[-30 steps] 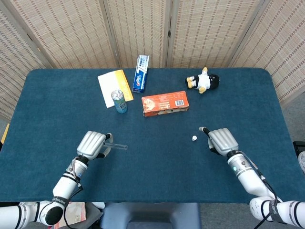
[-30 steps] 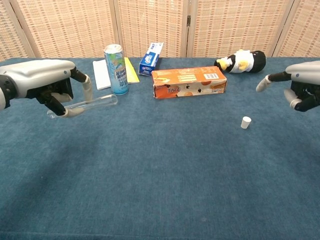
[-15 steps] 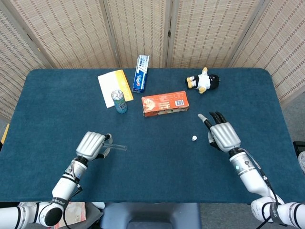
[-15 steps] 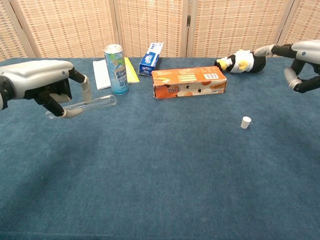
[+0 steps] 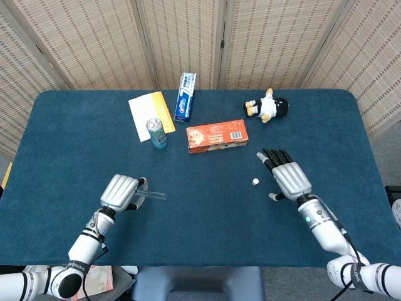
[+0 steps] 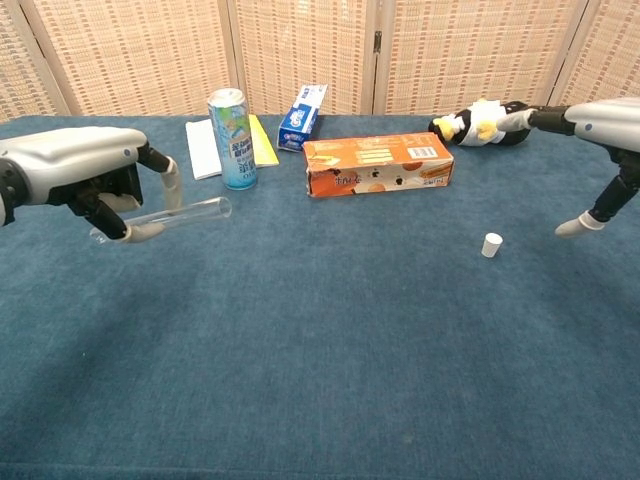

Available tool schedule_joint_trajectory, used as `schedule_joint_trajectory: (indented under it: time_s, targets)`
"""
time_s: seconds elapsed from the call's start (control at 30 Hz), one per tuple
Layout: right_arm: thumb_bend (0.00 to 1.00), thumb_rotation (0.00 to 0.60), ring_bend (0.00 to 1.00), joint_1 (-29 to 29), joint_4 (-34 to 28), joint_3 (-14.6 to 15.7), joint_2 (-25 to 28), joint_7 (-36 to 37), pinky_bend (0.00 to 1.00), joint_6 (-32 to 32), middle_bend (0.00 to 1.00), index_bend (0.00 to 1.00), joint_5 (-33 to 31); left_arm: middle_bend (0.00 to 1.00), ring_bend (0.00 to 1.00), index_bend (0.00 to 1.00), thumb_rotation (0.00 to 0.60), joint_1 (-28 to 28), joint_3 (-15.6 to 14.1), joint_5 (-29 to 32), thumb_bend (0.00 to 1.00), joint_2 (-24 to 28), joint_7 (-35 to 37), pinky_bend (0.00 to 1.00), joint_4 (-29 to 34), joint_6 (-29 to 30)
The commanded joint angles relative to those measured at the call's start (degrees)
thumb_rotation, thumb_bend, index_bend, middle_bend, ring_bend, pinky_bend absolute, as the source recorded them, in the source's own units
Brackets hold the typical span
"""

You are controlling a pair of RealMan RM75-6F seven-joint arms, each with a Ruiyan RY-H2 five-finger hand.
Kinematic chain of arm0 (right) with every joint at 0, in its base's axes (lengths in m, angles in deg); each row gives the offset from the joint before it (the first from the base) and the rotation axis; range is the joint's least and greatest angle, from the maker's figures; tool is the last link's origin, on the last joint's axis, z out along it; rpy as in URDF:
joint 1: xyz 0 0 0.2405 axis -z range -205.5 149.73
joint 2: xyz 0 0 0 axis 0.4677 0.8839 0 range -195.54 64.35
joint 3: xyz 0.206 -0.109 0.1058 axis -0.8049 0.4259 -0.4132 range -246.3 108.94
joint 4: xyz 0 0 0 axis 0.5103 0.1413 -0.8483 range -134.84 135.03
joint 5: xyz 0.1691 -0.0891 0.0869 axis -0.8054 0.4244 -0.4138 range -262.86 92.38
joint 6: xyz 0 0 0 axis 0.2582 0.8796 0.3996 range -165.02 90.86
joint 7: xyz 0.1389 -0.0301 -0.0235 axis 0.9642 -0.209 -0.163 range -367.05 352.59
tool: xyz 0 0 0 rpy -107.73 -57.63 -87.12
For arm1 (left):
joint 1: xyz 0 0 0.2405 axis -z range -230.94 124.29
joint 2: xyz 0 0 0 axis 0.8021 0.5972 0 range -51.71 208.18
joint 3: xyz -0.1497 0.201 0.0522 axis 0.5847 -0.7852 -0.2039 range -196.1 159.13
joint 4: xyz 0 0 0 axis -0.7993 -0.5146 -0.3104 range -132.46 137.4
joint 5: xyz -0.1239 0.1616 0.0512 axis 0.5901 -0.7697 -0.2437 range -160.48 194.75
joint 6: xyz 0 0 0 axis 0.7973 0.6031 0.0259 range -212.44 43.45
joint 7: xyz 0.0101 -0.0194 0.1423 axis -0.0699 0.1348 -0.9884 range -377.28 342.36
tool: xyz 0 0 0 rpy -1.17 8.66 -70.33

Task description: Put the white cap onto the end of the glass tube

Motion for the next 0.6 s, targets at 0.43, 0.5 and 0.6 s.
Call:
schedule_joint_trajectory:
  time_s: [0.43,0.5,0.6]
  targets:
    - [0.25,0.6,0.0,-1.92,10.9,-0.41,-7.55,0.1,0.0,4.03,0.08,0.34,-0.21,1.0,1.0,0.66,0.6,-0.18,-0.02,0.43,0.36,0.05,-0.64,1.0,0.2,0.06]
    - [0.25,0.6,0.0,-2.19,12.6,-0.41,-8.7,0.37,0.0,4.86,0.09,0.36,-0.39,1.0,1.0,0.66,0.6,-0.16,-0.03,0.48,0.36,-0.06,-0.7,1.0,0.16,-0.01]
    - [0.25,0.6,0.0,-2.55,14.66,-0.44,-10.09,0.85,0.0,6.08,0.1,0.37,-0.74,1.0,1.0,0.66,0.6,-0.09,-0.08,0.63,0.36,-0.24,-0.87,1.0,-0.04,-0.19]
